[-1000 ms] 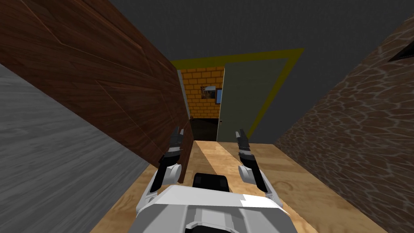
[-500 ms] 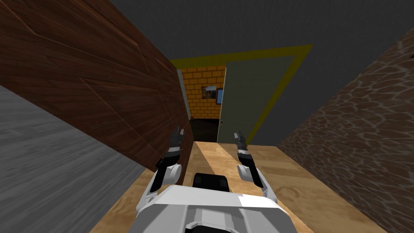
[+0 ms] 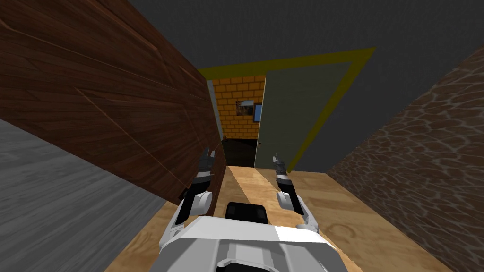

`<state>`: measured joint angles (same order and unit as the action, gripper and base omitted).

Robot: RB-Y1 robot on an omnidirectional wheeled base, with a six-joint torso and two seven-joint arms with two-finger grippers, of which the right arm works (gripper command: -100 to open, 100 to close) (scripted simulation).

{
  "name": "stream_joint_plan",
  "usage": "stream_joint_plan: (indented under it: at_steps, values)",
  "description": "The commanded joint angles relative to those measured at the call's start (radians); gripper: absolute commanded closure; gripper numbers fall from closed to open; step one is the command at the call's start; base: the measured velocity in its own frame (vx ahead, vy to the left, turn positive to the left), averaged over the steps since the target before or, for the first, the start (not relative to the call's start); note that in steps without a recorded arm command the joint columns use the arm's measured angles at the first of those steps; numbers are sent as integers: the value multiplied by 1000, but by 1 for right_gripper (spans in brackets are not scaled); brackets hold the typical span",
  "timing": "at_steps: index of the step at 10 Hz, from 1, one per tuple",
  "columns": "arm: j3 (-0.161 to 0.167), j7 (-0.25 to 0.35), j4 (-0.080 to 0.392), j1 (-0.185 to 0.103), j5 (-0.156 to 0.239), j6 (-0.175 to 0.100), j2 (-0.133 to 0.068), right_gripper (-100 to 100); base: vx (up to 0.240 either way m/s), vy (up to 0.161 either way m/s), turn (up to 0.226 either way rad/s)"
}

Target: Pull the door open

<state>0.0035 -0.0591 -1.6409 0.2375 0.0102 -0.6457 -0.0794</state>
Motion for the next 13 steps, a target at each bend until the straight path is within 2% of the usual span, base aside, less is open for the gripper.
stream_joint_plan:
  at_steps: [1,2,5,6,9,10,12,13]
  values:
    - [-3,6,50,-23,5,-11,-5,-100,94,-20,32]
    - [-3,6,64,-23,5,-11,-5,-100,68,-16,13]
    - [-12,19,169,-72,17,-33,-15,-100,76,-1,33]
    - [-12,19,185,-72,17,-33,-15,-100,75,-4,9]
    - [-21,32,298,-121,28,-55,-24,-100,82,-11,33]
    - [-21,32,307,-121,28,-55,-24,-100,71,-4,11]
    - [-26,40,373,-154,36,-69,-30,-100,60,-10,27]
    - [-26,40,388,-154,36,-69,-30,-100,57,-8,16]
